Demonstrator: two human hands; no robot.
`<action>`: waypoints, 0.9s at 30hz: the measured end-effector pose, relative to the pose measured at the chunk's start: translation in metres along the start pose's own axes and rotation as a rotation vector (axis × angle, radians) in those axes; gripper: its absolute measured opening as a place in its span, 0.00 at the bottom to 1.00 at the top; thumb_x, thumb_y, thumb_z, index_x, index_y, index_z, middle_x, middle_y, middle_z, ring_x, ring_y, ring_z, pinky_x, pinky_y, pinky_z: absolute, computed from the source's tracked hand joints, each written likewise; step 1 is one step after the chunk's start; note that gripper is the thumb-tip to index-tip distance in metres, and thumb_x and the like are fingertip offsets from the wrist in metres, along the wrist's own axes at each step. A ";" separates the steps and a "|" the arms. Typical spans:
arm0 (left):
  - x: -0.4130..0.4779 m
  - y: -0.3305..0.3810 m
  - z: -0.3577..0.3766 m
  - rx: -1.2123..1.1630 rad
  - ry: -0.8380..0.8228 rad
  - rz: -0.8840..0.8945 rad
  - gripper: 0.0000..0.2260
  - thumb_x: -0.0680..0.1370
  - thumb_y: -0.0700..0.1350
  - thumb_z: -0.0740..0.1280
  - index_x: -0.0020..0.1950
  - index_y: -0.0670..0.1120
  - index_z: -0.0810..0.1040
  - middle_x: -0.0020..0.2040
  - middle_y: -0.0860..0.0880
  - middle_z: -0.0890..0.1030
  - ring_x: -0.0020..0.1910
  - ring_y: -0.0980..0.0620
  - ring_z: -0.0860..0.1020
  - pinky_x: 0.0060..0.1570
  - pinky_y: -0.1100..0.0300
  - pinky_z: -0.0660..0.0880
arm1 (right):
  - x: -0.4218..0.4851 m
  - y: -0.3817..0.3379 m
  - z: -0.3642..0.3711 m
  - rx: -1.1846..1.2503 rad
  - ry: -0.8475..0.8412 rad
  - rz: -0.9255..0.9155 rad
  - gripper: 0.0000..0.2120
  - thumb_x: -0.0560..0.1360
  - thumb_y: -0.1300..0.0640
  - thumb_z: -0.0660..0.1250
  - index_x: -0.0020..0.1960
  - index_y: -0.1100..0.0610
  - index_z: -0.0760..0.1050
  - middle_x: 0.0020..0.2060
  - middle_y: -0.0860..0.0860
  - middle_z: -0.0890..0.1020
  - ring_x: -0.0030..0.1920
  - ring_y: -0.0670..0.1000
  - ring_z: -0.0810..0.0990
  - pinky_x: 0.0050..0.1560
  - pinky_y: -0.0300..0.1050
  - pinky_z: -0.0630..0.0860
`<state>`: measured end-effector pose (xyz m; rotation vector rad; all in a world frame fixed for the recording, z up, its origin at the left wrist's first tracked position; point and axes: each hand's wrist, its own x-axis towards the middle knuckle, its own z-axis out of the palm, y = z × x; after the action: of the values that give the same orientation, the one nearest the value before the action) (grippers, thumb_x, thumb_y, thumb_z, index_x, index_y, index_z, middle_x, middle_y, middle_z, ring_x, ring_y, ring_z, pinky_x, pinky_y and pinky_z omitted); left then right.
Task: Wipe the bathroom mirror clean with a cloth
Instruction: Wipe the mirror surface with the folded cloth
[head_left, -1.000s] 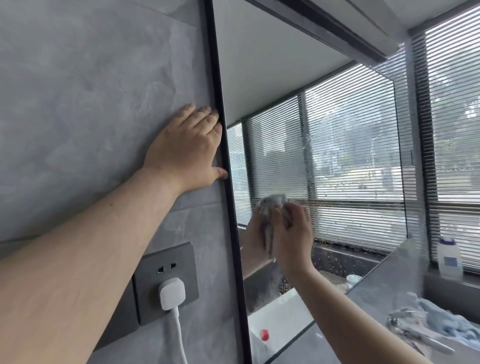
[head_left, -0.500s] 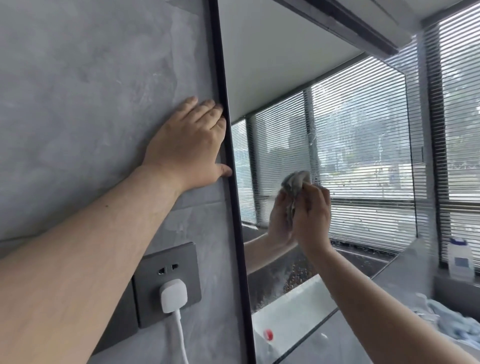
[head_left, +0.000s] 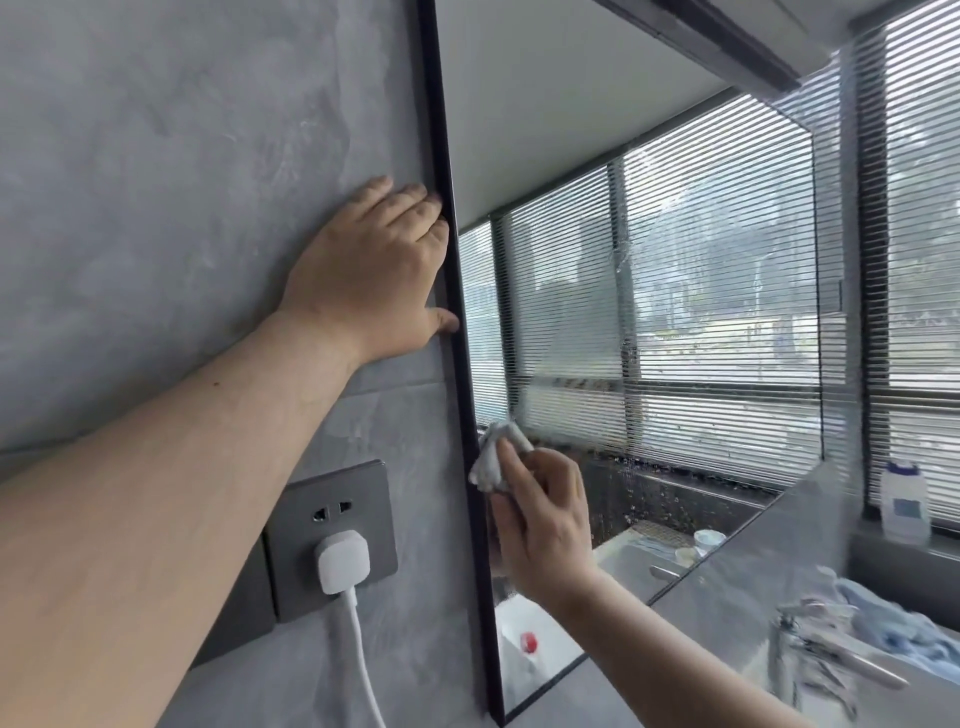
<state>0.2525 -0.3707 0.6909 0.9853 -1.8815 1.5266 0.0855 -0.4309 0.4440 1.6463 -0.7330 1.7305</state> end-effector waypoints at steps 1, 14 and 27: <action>-0.001 0.000 0.000 -0.003 0.000 -0.002 0.42 0.66 0.63 0.75 0.69 0.35 0.72 0.72 0.38 0.72 0.73 0.41 0.67 0.76 0.46 0.55 | 0.003 0.001 -0.001 0.001 -0.011 -0.019 0.18 0.83 0.50 0.57 0.69 0.55 0.73 0.55 0.52 0.71 0.53 0.54 0.74 0.56 0.49 0.74; -0.021 0.016 0.000 0.041 -0.114 -0.024 0.46 0.69 0.68 0.69 0.75 0.37 0.65 0.77 0.40 0.64 0.78 0.44 0.59 0.78 0.48 0.48 | 0.097 0.065 -0.007 0.052 0.100 0.637 0.21 0.81 0.47 0.57 0.69 0.56 0.73 0.55 0.51 0.70 0.56 0.54 0.73 0.59 0.58 0.74; -0.024 0.024 -0.006 0.106 -0.269 -0.067 0.59 0.59 0.79 0.53 0.77 0.38 0.60 0.79 0.41 0.59 0.79 0.44 0.55 0.78 0.49 0.46 | -0.047 -0.002 -0.015 0.033 -0.122 0.068 0.12 0.81 0.54 0.58 0.63 0.54 0.71 0.56 0.52 0.72 0.51 0.55 0.73 0.56 0.47 0.71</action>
<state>0.2474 -0.3574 0.6593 1.3461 -1.9384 1.5295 0.0778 -0.4216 0.3961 1.7806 -0.8298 1.7092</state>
